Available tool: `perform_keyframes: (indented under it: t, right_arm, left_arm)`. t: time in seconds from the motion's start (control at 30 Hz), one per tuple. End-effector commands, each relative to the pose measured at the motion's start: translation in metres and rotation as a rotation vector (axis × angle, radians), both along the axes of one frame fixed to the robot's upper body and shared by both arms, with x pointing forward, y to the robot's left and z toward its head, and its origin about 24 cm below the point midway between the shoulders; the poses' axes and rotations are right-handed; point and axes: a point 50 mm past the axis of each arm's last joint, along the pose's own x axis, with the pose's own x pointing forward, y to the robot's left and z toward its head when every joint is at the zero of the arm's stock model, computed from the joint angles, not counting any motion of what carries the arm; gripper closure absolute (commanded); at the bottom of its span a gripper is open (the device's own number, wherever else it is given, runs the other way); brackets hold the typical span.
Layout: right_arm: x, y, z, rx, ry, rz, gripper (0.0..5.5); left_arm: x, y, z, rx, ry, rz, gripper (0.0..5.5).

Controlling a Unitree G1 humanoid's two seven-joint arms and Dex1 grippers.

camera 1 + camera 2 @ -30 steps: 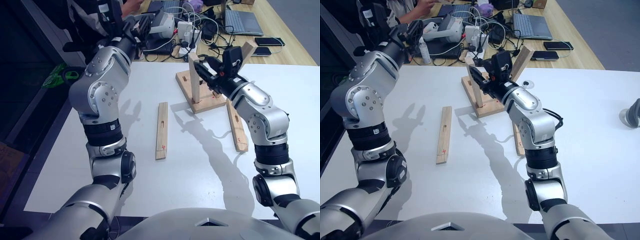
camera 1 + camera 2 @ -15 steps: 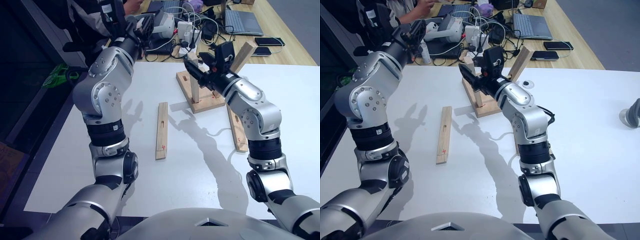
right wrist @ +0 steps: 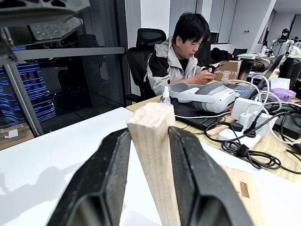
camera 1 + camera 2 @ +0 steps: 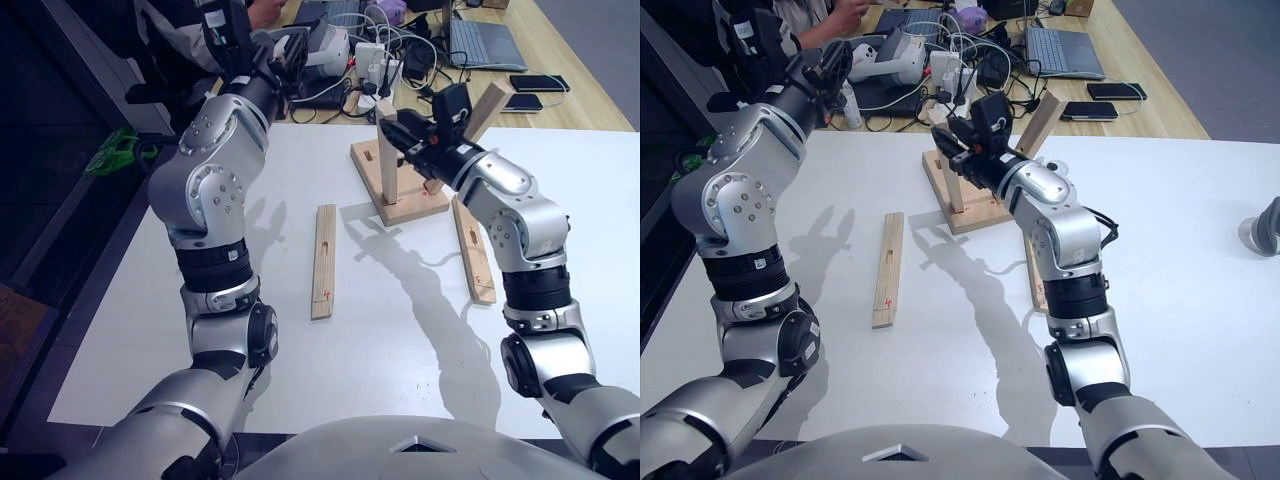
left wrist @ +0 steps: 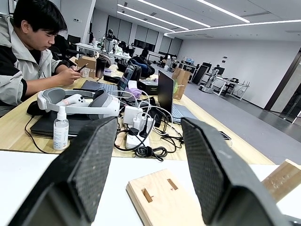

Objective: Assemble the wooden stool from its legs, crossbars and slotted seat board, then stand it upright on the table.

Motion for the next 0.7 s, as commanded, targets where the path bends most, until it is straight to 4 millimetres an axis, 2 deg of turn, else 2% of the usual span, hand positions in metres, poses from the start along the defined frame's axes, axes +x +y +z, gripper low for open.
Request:
perform_keyframes:
  t: [0.03,0.3,0.57,0.7]
  right_arm:
    - [0.001,-0.007,0.008,0.012,-0.024,0.009,4.35]
    - [-0.02,-0.048,0.006,0.013,0.051,0.136,4.42]
    - [-0.063,-0.092,-0.014,-0.01,0.274,0.31,4.45]
    - [-0.058,-0.112,-0.01,-0.03,0.256,0.221,4.45]
  left_arm:
    - [0.001,0.001,0.001,0.009,-0.005,0.008,2.98]
    - [0.001,0.005,0.002,0.023,-0.011,0.019,2.98]
    - [0.002,0.012,0.005,0.046,-0.02,0.037,2.98]
    - [0.002,0.013,0.006,0.051,-0.024,0.04,2.98]
